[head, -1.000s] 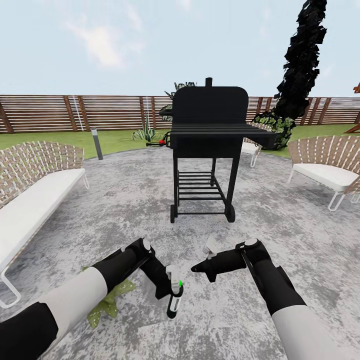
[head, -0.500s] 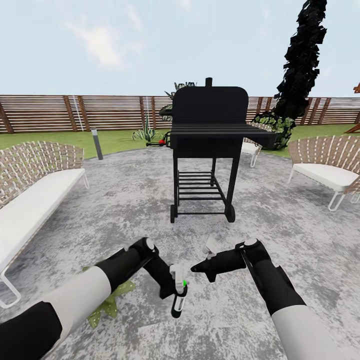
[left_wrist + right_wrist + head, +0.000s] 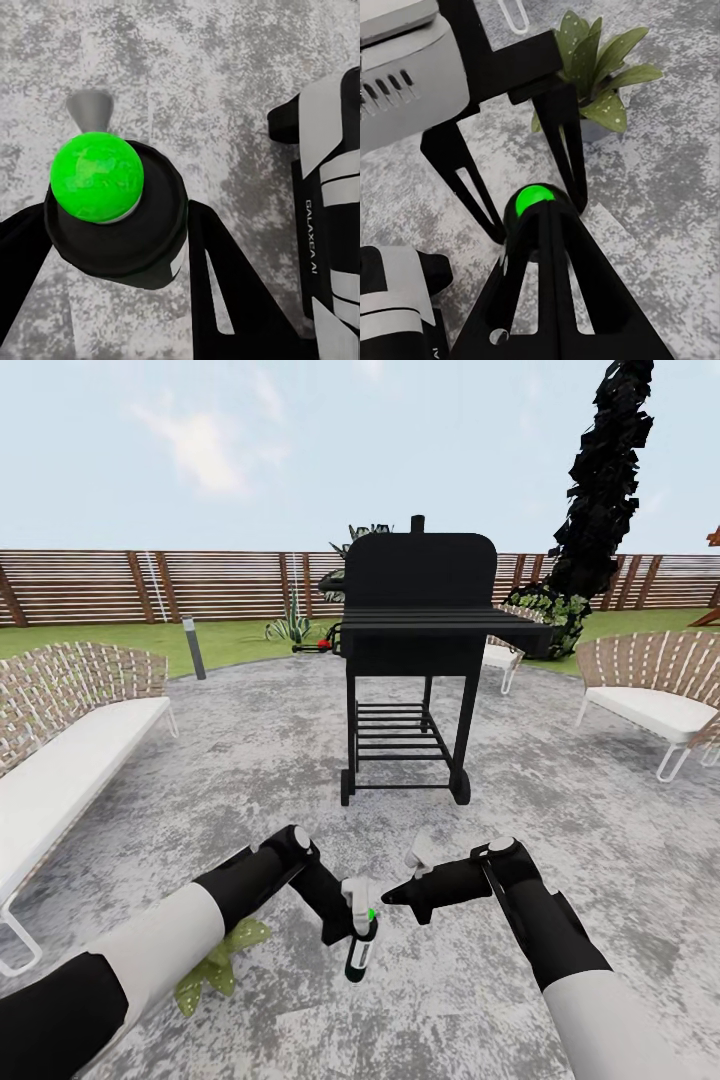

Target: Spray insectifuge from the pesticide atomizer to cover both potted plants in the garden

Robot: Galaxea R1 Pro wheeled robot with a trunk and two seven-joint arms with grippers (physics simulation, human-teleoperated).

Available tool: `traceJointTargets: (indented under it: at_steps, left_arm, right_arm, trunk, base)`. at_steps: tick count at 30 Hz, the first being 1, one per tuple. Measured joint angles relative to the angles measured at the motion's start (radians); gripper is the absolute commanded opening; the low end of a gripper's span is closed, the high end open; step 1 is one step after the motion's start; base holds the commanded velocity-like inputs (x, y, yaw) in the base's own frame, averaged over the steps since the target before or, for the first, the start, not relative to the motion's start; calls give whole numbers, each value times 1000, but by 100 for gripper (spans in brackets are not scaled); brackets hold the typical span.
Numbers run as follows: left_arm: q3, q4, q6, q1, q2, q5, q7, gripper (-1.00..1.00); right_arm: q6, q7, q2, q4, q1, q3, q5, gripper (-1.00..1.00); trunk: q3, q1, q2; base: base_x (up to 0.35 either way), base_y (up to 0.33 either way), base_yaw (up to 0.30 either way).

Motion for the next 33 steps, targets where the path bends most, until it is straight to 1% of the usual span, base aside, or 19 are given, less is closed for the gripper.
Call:
traceJointTargets:
  at_steps: [2,5,26,30,33]
  left_arm:
    - [0,0,21,-1,0,0,1,-100]
    - [0,0,29,-1,0,0,1,-100]
    - [-1,-2,29,-2,-7,3,1,-100]
    - [-1,-3,29,-2,-22,3,1,-100]
    - [-1,-4,29,-2,-26,3,1,-100]
  right_arm:
    - [0,0,0,0,0,0,0,-100]
    - [1,0,0,0,-1,0,0,-100]
    - [0,0,-1,0,0,0,0,-100]
    - [0,-1,-1,0,0,0,0,-100]
    - [0,-1,-1,0,0,0,0,-100]
  trunk:
    - [0,0,0]
    - [0,0,0]
    - [0,0,0]
    - [0,0,0]
    - [0,0,0]
  base:
    - [0,0,0]
    - [0,0,0]
    - [0,0,0]
    - [0,0,0]
    - [0,0,0]
